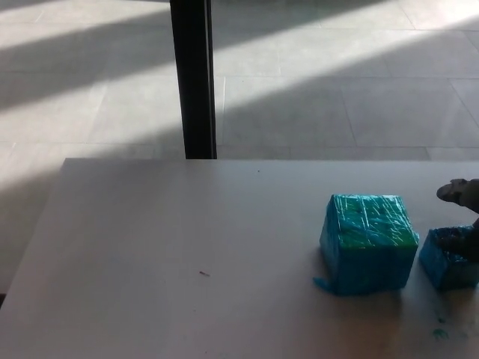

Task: The robot uses its right hand to pick up the small cube kept on the middle on the desk and place it on the bigger cube kept next to it

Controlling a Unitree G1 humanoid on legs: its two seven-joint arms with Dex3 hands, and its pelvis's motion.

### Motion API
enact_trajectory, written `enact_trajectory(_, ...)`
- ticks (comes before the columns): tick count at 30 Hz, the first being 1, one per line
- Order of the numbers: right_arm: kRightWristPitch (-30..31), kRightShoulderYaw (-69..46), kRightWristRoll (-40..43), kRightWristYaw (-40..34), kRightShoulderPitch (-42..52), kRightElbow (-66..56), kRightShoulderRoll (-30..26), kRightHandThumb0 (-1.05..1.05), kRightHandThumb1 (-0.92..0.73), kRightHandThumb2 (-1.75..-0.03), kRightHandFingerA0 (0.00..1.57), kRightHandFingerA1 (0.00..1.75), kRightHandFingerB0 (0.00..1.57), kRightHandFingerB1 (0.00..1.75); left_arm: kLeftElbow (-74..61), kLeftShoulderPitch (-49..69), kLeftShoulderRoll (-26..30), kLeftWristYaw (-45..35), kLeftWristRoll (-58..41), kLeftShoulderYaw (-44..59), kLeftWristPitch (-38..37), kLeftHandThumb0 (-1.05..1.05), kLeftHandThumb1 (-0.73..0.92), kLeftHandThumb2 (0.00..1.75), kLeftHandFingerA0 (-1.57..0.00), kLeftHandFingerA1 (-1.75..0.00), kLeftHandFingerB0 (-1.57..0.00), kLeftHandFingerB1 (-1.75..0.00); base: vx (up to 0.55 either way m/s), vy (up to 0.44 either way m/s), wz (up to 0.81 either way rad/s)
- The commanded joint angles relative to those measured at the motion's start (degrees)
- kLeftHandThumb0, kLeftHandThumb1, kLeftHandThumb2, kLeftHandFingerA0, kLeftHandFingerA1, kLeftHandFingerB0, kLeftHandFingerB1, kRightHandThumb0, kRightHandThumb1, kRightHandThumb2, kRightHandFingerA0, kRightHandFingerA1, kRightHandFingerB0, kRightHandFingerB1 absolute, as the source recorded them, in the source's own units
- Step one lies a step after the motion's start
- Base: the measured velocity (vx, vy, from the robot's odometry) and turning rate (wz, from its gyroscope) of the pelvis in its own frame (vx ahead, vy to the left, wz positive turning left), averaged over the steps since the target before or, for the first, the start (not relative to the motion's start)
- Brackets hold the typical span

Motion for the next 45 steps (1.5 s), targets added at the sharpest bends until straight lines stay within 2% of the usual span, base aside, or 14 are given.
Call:
enact_trajectory(1,1.33,-0.59,-1.34,4.75,-0.16,0.69,-0.49,-0.25,-0.47,-0.75,0.54,1.02,0.04,0.17,-0.81,0.22,1.96,0.24,-0.20,0.22,1.27,-0.99,0.92,0.71,-0.45,-0.63,-0.41,-0.43,0.00,0.000,0.00)
enact_trajectory(5,2.41,-2.37,0.19,7.79,-0.03,-0.11,0.02,-0.19,-0.53,-0.64,0.62,1.53,0.00,0.24,-1.05,0.08,2.01,0.58,0.01,0.05,1.38,-0.97,0.73,1.16,-0.46,-0.68,-0.40,-0.53,0.00,0.000,0.00)
enact_trajectory(10,1.21,2.27,-4.33,12.03,-1.37,1.93,-0.25,-0.26,-0.53,-0.60,0.60,1.57,0.00,0.17,-0.66,0.06,2.36,0.16,0.47,-0.43,0.55,-1.00,0.92,0.72,-0.47,-0.64,-0.42,-0.43,0.00,0.000,0.00)
enact_trajectory(14,0.49,7.25,-7.34,16.69,-1.50,1.26,-1.96,-0.32,-0.40,-0.74,0.70,1.31,0.00,0.00,0.21,-0.58,2.79,-0.02,0.48,-0.52,0.26,-0.95,0.73,1.17,-0.44,-0.66,-0.38,-0.53,0.00,0.000,0.00)
enact_trajectory(16,1.06,7.26,-6.88,16.99,-0.97,1.28,-2.16,-0.32,-0.39,-0.72,0.66,1.29,0.00,0.00,-1.30,-0.18,2.56,0.42,0.05,-0.22,1.42,-1.00,0.92,0.73,-0.46,-0.63,-0.42,-0.43,0.00,0.000,0.00)
enact_trajectory(19,-0.04,6.86,-6.55,16.52,-0.33,2.17,-2.47,-0.28,-0.40,-0.71,0.63,1.28,0.00,0.03,-2.37,0.39,2.45,0.63,0.29,-0.36,1.28,-0.94,0.73,1.17,-0.46,-0.68,-0.39,-0.53,0.00,0.000,0.00)
enact_trajectory(20,-0.08,6.78,-6.59,16.65,-0.39,2.69,-2.40,-0.28,-0.39,-0.71,0.65,1.29,0.00,0.03,-2.19,0.40,2.43,0.57,0.31,-0.38,1.03,-0.99,0.92,0.74,-0.46,-0.62,-0.42,-0.43,0.00,0.000,0.00)
enact_trajectory(23,-0.04,6.13,-6.48,17.14,-0.13,2.59,-2.57,-0.27,-0.38,-0.69,0.64,1.30,0.00,0.01,-1.99,0.35,2.46,0.16,-0.07,-0.15,1.30,-0.95,0.74,1.17,-0.38,-0.64,-0.34,-0.51,0.00,0.000,0.00)
enact_trajectory(24,-0.24,5.39,-5.95,17.79,0.29,1.87,-3.02,-0.30,-0.38,-0.68,0.61,1.30,0.00,0.00,-2.34,0.54,2.51,-0.29,-0.25,-0.11,1.56,-0.99,0.92,0.74,-0.41,-0.59,-0.38,-0.41,0.00,0.000,0.00)
enact_trajectory(29,-2.26,5.08,-6.33,20.60,1.04,0.11,-4.57,-0.32,-0.38,-0.68,0.58,1.28,0.00,0.00,-1.05,0.24,2.82,-1.01,-0.07,-0.32,0.79,-0.97,0.75,1.18,-0.40,-0.64,-0.34,-0.52,0.00,0.000,0.00)
enact_trajectory(33,-4.74,5.78,-7.69,22.27,2.51,-5.14,-7.59,-0.24,-0.44,-0.61,0.61,1.46,0.00,0.06,0.07,-0.13,2.80,-0.69,0.01,-0.34,0.22,-1.02,0.92,0.74,-0.45,-0.62,-0.39,-0.42,0.00,0.000,0.00)
enact_trajectory(35,-4.96,4.78,-6.37,24.57,3.04,-7.81,-8.86,-0.26,-0.46,-0.56,0.56,1.43,0.00,0.09,0.32,-0.18,2.59,-0.16,-0.18,-0.10,0.39,-0.98,0.75,1.18,-0.38,-0.62,-0.33,-0.50,0.00,0.000,0.00)
enact_trajectory(44,-6.39,-0.71,-3.11,28.86,5.09,-14.52,-11.63,-0.44,-0.40,-0.72,0.58,1.10,0.00,0.08,-2.18,0.87,2.26,0.03,-0.51,0.14,1.53,-0.95,0.73,1.17,-0.43,-0.68,-0.36,-0.53,0.00,0.000,0.00)
enact_trajectory(45,-6.36,-1.09,-3.07,29.07,5.58,-15.37,-11.81,-0.49,-0.41,-0.74,0.58,1.02,0.00,0.10,-0.64,0.30,2.27,0.22,-0.37,0.17,0.59,-0.98,0.92,0.76,-0.49,-0.70,-0.39,-0.43,0.00,0.000,0.00)
